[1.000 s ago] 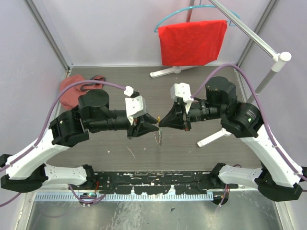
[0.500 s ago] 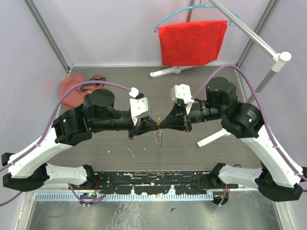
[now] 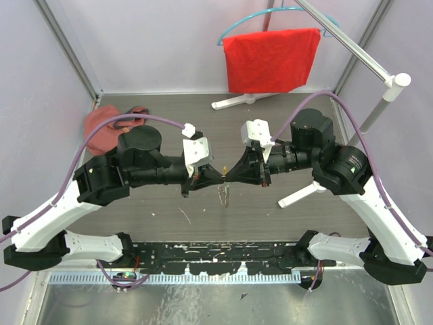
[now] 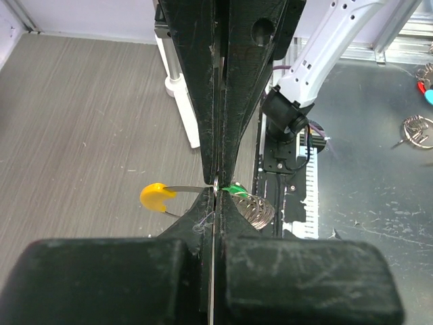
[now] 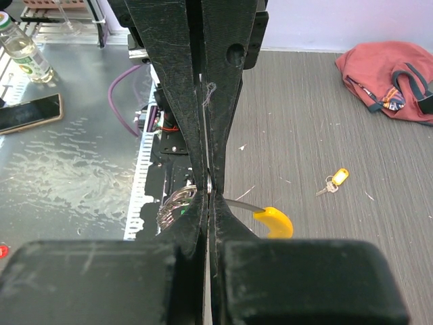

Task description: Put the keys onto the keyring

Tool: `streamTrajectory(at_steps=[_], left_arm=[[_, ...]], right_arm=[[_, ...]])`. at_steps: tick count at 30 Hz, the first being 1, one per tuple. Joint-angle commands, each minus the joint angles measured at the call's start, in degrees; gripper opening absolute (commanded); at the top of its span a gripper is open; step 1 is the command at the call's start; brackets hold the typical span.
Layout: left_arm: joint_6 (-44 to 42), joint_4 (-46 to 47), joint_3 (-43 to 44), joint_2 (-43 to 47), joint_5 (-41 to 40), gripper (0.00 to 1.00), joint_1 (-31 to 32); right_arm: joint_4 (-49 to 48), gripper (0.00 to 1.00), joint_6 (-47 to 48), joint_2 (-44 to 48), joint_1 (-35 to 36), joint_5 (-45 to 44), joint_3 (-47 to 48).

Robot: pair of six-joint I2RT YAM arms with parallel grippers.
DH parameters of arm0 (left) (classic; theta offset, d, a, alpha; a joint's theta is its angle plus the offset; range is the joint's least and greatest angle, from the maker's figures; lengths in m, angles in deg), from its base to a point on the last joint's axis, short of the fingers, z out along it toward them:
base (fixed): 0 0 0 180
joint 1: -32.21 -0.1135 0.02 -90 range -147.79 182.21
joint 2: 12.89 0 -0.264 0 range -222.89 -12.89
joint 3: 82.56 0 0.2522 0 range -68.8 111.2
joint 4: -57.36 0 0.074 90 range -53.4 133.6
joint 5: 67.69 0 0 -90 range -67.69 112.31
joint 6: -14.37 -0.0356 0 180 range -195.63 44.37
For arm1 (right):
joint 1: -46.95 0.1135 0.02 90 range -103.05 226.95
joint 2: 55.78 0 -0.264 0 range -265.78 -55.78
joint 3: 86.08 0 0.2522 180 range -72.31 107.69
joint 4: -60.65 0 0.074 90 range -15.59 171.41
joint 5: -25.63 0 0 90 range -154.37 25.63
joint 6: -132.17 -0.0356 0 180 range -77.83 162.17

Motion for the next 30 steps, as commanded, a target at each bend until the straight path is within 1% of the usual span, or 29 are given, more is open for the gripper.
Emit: streamTrajectory(at_steps=[1,2,6,12,19,24,30], left_arm=[[0.50,3.27,0.25,1.11,-1.83,0.00,0.19],[0.59,3.72,0.01,1.39,-1.97,0.00,0.19],[0.79,4.27,-0.67,1.59,-2.36,0.00,0.20],[0.81,4.66,-0.81,1.53,-4.43,0.00,0.19],[1.12,5.74,-1.65,2.30,-4.38,0.00,0.19],[1.34,7.97,-3.53,4.06,-5.18,0.00,0.21],[1.49,10.54,-5.57,5.86,-6.17,0.00,0.18]], right_arm=[[-4.70,0.01,-0.67,1.41,-0.05,1.29,-0.51],[-5.55,0.01,-1.06,1.72,-0.02,0.88,-1.10],[-8.00,0.08,-2.54,2.46,-0.05,-0.27,-2.58],[-13.56,0.14,-5.51,5.14,-0.01,-1.95,-5.79],[-17.86,0.29,-7.98,6.87,-0.04,-4.18,-7.27],[-21.39,0.37,-10.20,9.57,-0.05,-8.32,-8.57],[-28.49,0.41,-15.91,12.88,-0.05,-10.99,-11.85]])
